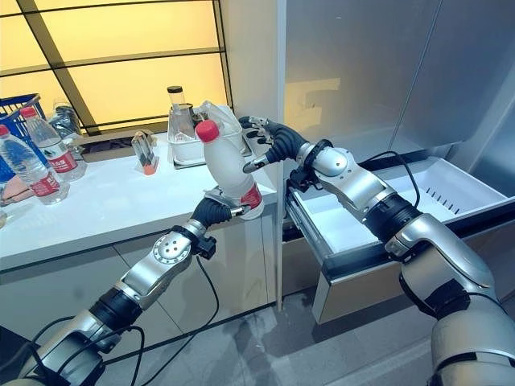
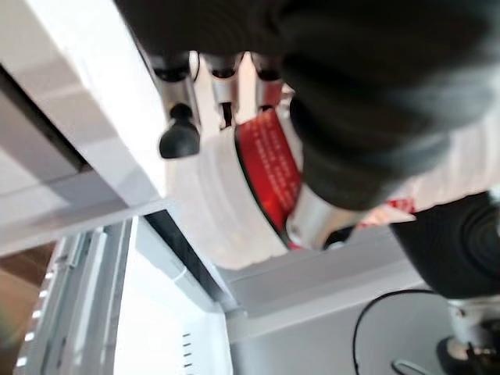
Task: Take the drinks into the refrigerator
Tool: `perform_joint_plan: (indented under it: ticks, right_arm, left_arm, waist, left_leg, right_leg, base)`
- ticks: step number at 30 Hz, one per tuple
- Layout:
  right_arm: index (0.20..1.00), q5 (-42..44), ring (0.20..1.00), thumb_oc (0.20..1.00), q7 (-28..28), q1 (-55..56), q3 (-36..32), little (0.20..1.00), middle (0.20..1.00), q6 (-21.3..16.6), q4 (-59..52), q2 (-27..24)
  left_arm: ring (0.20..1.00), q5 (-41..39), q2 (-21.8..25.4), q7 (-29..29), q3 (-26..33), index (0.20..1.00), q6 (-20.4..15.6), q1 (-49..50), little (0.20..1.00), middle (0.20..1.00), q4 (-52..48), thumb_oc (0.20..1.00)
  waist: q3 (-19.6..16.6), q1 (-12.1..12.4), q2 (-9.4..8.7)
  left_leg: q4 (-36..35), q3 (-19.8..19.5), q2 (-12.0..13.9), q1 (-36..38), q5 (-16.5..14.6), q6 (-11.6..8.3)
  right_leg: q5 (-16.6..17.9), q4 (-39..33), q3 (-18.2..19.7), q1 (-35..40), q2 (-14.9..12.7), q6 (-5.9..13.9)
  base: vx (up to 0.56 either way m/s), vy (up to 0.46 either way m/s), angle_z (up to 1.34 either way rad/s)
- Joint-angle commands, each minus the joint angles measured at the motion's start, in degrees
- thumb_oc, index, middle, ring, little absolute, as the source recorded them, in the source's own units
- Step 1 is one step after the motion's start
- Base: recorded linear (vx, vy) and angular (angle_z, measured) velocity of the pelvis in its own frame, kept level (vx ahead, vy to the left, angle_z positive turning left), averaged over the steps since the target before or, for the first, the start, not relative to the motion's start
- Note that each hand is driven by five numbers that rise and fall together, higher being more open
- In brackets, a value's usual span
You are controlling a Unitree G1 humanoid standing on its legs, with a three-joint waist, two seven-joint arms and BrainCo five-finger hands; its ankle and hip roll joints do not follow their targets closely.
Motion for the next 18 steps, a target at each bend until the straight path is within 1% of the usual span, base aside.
perform_joint_plan:
  ticks: [1,2,4,9,13,14,15,17,18]
  right_arm:
    - [1.0,1.4,1.0,1.0,-1.2,-7.7,1.3,1.0,1.0,-1.9,2.1,1.9]
    - [1.0,1.4,1.0,1.0,-1.2,-7.7,1.3,1.0,1.0,-1.9,2.1,1.9]
    - [1.0,1.6,1.0,1.0,-1.9,-7.4,0.7,1.0,1.0,-2.0,1.3,2.4]
    - [1.0,4.0,1.0,1.0,-2.3,-6.9,-0.2,1.0,1.0,-1.7,0.6,3.1]
    - [1.0,4.3,1.0,1.0,-2.1,-8.0,0.9,1.0,1.0,-1.2,2.3,4.8]
    - [1.0,4.6,1.0,1.0,-2.4,-8.6,1.7,1.0,1.0,-0.7,3.2,5.9]
    - [1.0,4.7,1.0,1.0,-2.3,-8.9,2.1,1.0,1.0,-0.7,3.6,6.5]
    - [1.0,4.5,1.0,1.0,-2.4,-9.0,2.4,1.0,1.0,-0.5,3.7,7.5]
    - [1.0,4.3,1.0,1.0,-2.3,-9.0,2.6,1.0,1.0,-0.5,3.7,7.9]
  left_arm:
    - [0.244,-2.1,-2.2,1.4,-1.6,0.244,-5.6,-15.4,0.244,0.244,2.0,0.244]
    - [0.244,-2.1,-2.2,1.4,-1.6,0.244,-5.6,-15.4,0.244,0.244,2.0,0.244]
    - [0.2,-1.5,-2.5,2.4,-1.2,0.2,-5.6,-16.1,0.2,0.2,3.2,0.2]
    - [0.2,-1.4,-3.7,3.5,-0.9,0.2,-5.2,-16.8,0.2,0.2,6.1,0.2]
    - [0.203,-3.9,-4.9,3.0,-2.1,0.203,-4.9,-18.4,0.203,0.203,9.3,0.203]
    - [0.297,-7.0,-6.1,2.9,-2.6,0.297,-4.9,-19.2,0.297,0.297,10.5,0.297]
    - [0.319,-7.0,-6.4,3.0,-2.9,0.319,-4.8,-20.1,0.319,0.319,11.5,0.319]
    - [0.26,-6.6,-6.8,3.6,-3.2,0.26,-4.9,-21.2,0.26,0.26,11.8,0.26]
    - [0.2,-6.1,-6.8,3.7,-3.4,0.2,-4.8,-21.7,0.2,0.2,12.1,0.2]
  waist:
    - [-1.8,1.4,-0.96]
    - [-1.8,1.4,-0.97]
    - [-1.8,1.4,-0.83]
    - [-1.8,1.2,-0.84]
    - [-1.7,1.1,-0.89]
    - [-1.8,1.0,-0.84]
    - [-1.8,1.0,-0.84]
    - [-1.9,0.8,-0.8]
    - [-1.8,0.8,-0.77]
  left_leg:
    - [2.4,-3.3,-1.7,-3.3,-1.8,1.07]
    - [2.4,-3.3,-1.7,-3.3,-1.8,1.07]
    - [2.4,-3.3,-1.7,-3.2,-1.9,1.07]
    - [2.3,-3.3,-1.6,-3.1,-1.9,1.06]
    - [2.3,-3.3,-1.5,-3.1,-1.8,1.07]
    - [2.3,-3.3,-1.5,-2.9,-1.8,1.08]
    - [2.2,-3.2,-1.5,-2.9,-1.8,1.07]
    - [2.2,-3.2,-1.5,-2.8,-1.8,1.04]
    - [2.2,-3.2,-1.5,-2.8,-1.8,1.03]
  right_leg:
    - [-11.2,5.6,-2.8,4.9,-2.1,2.81]
    - [-11.2,5.6,-2.8,4.9,-2.1,2.81]
    - [-11.3,5.8,-2.8,4.8,-2.1,2.83]
    - [-11.3,5.8,-2.8,4.8,-2.1,2.76]
    - [-11.3,5.9,-2.8,4.8,-2.1,2.7]
    - [-11.3,5.9,-2.7,4.9,-2.1,2.67]
    - [-11.3,5.9,-2.7,4.9,-2.0,2.67]
    - [-11.3,5.9,-2.7,4.9,-2.0,2.66]
    - [-11.2,6.0,-2.6,4.9,-2.0,2.66]
  base:
    - [0.0,0.0,0.0]
    - [0.0,0.0,0.0]
    - [0.0,0.0,0.0]
    - [0.0,0.0,0.0]
    - [0.0,0.0,0.0]
    - [0.0,0.0,0.0]
    - [0.0,0.0,0.0]
    - [0.0,0.0,0.0]
    - [0.0,0.0,0.0]
